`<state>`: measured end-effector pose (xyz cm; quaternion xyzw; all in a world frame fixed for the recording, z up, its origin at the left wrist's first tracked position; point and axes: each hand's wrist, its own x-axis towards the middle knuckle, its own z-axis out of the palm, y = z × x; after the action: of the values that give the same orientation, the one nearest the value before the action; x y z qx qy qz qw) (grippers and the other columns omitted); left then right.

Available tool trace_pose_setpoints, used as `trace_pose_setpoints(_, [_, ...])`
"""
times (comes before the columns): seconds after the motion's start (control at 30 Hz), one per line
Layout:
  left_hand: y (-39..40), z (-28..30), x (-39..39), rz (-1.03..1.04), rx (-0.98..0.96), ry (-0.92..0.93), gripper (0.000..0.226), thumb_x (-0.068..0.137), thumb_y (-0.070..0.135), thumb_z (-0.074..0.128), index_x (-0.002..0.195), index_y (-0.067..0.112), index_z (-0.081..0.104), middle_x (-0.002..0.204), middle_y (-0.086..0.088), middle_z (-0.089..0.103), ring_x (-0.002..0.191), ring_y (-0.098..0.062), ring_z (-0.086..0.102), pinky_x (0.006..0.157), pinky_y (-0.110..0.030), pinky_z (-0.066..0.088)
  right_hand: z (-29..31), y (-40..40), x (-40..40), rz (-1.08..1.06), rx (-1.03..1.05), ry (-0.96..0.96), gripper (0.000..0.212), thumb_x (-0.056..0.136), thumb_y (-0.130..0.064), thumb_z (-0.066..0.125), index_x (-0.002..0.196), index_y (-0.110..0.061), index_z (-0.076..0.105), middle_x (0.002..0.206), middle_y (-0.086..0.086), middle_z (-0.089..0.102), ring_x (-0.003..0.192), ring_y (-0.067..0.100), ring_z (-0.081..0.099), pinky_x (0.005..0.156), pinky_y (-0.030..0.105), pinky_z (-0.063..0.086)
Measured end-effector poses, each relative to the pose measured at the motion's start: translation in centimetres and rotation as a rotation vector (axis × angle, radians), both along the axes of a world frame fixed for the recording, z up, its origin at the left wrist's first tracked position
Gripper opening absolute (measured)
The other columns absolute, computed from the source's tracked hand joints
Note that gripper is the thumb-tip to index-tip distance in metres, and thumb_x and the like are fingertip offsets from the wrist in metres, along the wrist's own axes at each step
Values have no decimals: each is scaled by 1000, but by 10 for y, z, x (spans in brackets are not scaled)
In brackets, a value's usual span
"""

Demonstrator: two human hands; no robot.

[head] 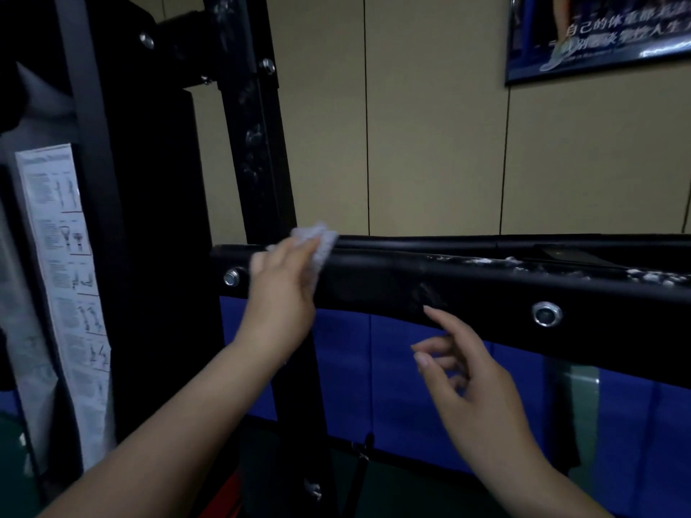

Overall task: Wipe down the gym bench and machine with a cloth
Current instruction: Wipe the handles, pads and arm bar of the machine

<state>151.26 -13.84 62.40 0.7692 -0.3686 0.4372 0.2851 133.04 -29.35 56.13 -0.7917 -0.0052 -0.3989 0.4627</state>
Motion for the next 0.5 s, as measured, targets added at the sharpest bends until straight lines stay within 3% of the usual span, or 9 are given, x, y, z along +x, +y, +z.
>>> trace_pose_setpoints(0.07, [0, 12, -9, -169, 2, -10, 49, 85, 5, 46, 131, 21, 57, 136, 4, 54, 118, -17, 52, 95, -17, 30, 2, 5, 4, 14, -38, 8, 51, 91, -19, 58, 122, -55, 39, 95, -30, 57, 88, -4, 56, 68, 12, 46])
trace_pose_setpoints(0.13, [19, 30, 5, -200, -145, 13, 45, 88, 8, 45, 129, 17, 59, 133, -1, 56, 117, -12, 52, 101, -16, 35, 6, 11, 8, 16, -114, -9, 54, 91, -16, 58, 124, -55, 39, 97, -29, 56, 91, -4, 56, 69, 12, 46])
trace_pose_setpoints(0.23, [64, 45, 51, 59, -286, 167, 42, 92, 15, 47, 132, 26, 56, 131, -6, 56, 119, -23, 52, 105, -37, 42, 16, 22, 17, 29, -248, -34, 58, 91, -12, 57, 123, -57, 37, 107, -30, 50, 95, -1, 55, 71, 15, 48])
trace_pose_setpoints(0.33, [80, 37, 71, 140, -107, 339, 40, 94, 15, 49, 124, 38, 60, 132, 8, 57, 117, -21, 55, 100, -45, 45, 26, 35, 34, 46, -351, -46, 58, 92, -15, 56, 136, -48, 36, 120, -34, 41, 99, -1, 54, 73, 17, 50])
trace_pose_setpoints(0.4, [73, 33, 65, 46, -2, 215, 34, 94, 20, 52, 118, 41, 63, 132, 15, 57, 114, -15, 58, 96, -45, 47, 32, 45, 48, 65, -396, -17, 61, 93, -19, 55, 141, -45, 30, 132, -39, 27, 103, -4, 53, 77, 17, 51])
trace_pose_setpoints(0.5, [53, 36, 45, -206, 93, 41, 31, 92, 21, 50, 118, 26, 67, 126, 1, 63, 116, -14, 59, 103, -36, 43, 39, 58, 67, 64, -420, 40, 68, 93, -22, 56, 147, -43, 21, 143, -41, 10, 107, -5, 51, 84, 18, 52])
